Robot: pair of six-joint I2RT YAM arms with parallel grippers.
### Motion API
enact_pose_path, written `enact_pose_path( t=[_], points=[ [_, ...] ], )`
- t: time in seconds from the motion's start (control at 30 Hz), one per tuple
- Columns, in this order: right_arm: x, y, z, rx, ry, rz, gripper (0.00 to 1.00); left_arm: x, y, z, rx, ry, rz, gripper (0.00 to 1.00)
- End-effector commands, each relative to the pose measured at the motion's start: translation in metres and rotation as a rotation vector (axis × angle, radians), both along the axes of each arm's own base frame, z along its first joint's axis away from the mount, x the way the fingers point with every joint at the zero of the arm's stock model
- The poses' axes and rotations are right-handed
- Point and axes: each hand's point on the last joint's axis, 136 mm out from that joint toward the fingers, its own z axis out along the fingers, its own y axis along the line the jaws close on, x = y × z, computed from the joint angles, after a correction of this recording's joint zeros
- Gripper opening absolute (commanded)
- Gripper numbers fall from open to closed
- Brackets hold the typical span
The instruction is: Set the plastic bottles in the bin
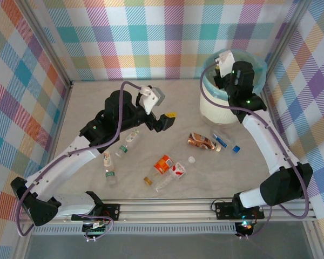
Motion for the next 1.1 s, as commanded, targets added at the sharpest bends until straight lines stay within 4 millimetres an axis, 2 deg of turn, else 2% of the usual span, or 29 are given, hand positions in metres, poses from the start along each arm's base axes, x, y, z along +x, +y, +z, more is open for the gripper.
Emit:
enact_pose_path(
  t=[0.0, 0.2, 0.33, 0.53, 0.63, 0.8, 0.93, 1.07],
  points=[
    [-0.004, -0.021, 0.011, 0.058, -0.052, -0.091, 0.14, 0.007, 0.002, 0.005, -0.034, -0.006, 0.028, 0.92],
    [0.000, -0.047, -0.023, 0.122, 0.041, -0.195, 0.21, 0.011, 0.005, -0.001, -0.024, 0.014, 0.057, 0.93],
    [0.003, -0.061, -0.040, 0.164, 0.083, -0.251, 0.31, 0.013, 0.007, -0.005, -0.015, 0.023, 0.078, 0.93],
    [0.011, -0.072, -0.063, 0.215, 0.175, -0.286, 0.42, 0.017, 0.010, -0.008, -0.009, 0.036, 0.104, 0.93],
    [0.015, -0.070, -0.066, 0.221, 0.203, -0.275, 0.48, 0.019, 0.012, -0.009, -0.005, 0.044, 0.121, 0.94],
    [0.019, -0.066, -0.059, 0.264, 0.228, -0.267, 0.63, 0.023, 0.017, -0.011, 0.005, 0.066, 0.153, 0.95],
    [0.015, -0.058, -0.040, 0.310, 0.210, -0.223, 0.68, 0.025, 0.021, -0.011, -0.001, 0.076, 0.177, 0.95],
    [0.010, -0.054, -0.021, 0.335, 0.191, -0.197, 0.68, 0.029, 0.026, -0.010, -0.010, 0.084, 0.201, 0.95]
  ],
)
